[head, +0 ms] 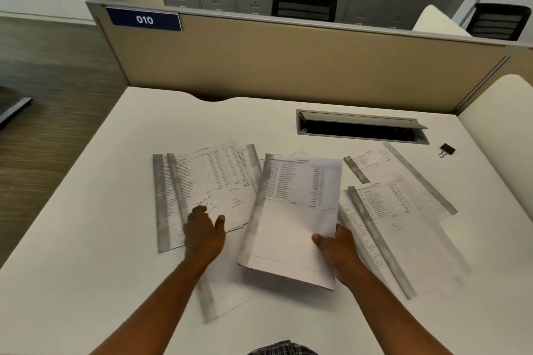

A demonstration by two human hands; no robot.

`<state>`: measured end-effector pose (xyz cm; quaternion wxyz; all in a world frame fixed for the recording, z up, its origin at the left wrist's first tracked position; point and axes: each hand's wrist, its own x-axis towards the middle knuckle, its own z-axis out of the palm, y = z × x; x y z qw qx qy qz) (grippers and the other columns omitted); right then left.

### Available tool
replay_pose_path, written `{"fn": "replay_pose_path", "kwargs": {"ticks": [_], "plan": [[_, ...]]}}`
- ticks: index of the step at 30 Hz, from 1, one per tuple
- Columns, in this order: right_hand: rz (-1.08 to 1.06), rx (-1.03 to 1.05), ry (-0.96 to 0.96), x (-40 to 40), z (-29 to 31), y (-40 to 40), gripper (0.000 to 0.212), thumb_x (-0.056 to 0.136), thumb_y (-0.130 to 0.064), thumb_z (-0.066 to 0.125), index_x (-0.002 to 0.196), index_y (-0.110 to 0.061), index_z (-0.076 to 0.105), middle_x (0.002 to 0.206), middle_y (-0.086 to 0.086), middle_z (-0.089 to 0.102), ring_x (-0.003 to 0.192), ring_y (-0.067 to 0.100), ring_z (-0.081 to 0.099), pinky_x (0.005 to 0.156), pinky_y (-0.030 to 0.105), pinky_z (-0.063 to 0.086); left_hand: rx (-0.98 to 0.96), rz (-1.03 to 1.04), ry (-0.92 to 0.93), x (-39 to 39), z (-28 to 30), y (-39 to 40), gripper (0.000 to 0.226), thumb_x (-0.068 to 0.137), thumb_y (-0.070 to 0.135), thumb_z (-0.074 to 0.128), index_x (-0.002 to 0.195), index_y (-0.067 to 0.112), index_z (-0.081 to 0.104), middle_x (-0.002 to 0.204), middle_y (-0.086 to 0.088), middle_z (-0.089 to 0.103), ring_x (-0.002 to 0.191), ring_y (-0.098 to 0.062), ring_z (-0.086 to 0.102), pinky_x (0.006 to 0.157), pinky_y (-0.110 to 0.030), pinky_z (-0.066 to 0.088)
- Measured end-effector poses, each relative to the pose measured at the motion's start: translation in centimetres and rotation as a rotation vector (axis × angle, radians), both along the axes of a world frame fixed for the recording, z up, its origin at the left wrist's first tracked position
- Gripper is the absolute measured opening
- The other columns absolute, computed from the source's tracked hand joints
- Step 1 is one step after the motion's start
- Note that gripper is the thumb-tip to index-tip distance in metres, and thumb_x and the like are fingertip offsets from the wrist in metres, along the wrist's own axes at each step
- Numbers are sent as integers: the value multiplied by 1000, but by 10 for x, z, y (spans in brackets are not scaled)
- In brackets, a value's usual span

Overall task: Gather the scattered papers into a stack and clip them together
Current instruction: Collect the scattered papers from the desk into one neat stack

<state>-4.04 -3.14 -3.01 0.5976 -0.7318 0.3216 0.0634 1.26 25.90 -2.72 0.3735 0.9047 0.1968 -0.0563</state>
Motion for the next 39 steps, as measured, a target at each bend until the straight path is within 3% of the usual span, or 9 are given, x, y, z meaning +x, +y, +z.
{"fn": "replay_pose_path", "kwargs": {"ticks": [3, 6, 10, 15, 18, 22, 33, 36, 39], "plan": [[-47, 39, 66, -6, -13, -11, 41, 86, -6, 75, 123, -15, 63, 107, 2, 73, 96, 27, 70, 93, 48, 58, 262, 71, 94, 8, -14, 28, 72, 87, 48, 64, 136, 2, 39, 143, -26, 39, 134, -45, 31, 113, -53, 24], [-60, 46, 76, -10, -14, -14, 36, 88, -1, 72, 113, -23, 59, 96, -7, 68, 91, 21, 66, 89, 42, 55, 224, 243, 188, 18, -18, 47, 99, 76, 59, 70, 144, 3, 25, 155, -28, 13, 143, -48, 8, 118, -54, 10], [-54, 54, 118, -15, -21, -12, 37, 89, -2, 71, 122, -17, 61, 103, 0, 70, 95, 25, 68, 87, 41, 56, 294, 276, 251, 23, -25, 54, 113, 54, 66, 83, 133, 4, 30, 141, -25, 30, 130, -44, 31, 106, -55, 32], [-89, 92, 149, -20, -28, -10, 39, 89, -4, 73, 126, -13, 62, 105, 1, 71, 96, 26, 68, 90, 45, 56, 253, 366, 251, 30, -27, 56, 117, 47, 55, 91, 131, 5, 28, 131, -25, 40, 121, -42, 41, 99, -53, 38], [-79, 99, 161, -19, -31, -13, 41, 89, -5, 73, 128, -12, 61, 106, 1, 71, 97, 25, 68, 89, 43, 57, 157, 373, 250, 34, -25, 65, 105, 50, 45, 94, 125, 2, 34, 129, -25, 49, 120, -43, 49, 96, -55, 44], [-80, 107, 160, -19, -26, -15, 39, 90, -5, 73, 126, -16, 60, 100, -2, 69, 92, 21, 66, 68, 30, 52, 33, 293, 130, 31, -23, 76, 78, 64, 27, 90, 116, 5, 36, 118, -24, 60, 106, -45, 60, 86, -52, 52], [-58, 110, 173, -16, -27, -15, 45, 89, -9, 75, 131, -16, 59, 112, 4, 70, 97, 24, 67, 67, 31, 52, -93, 248, -58, 29, -12, 91, 39, 89, 14, 66, 124, 11, 50, 119, -21, 63, 104, -42, 61, 88, -49, 54], [-58, 117, 168, -17, -28, -14, 44, 90, -8, 74, 131, -16, 59, 110, 3, 70, 94, 22, 66, 64, 30, 51, -241, 298, -154, 29, -5, 94, 36, 91, 12, 64, 123, 15, 48, 121, -16, 61, 100, -37, 62, 71, -49, 60], [-62, 125, 152, -17, -28, -16, 42, 91, -6, 73, 129, -14, 59, 102, -1, 69, 90, 20, 66, 63, 29, 50, -426, 300, -197, 33, 7, 91, 37, 92, 14, 64, 126, 10, 47, 120, -11, 58, 100, -32, 61, 57, -34, 57]]}}
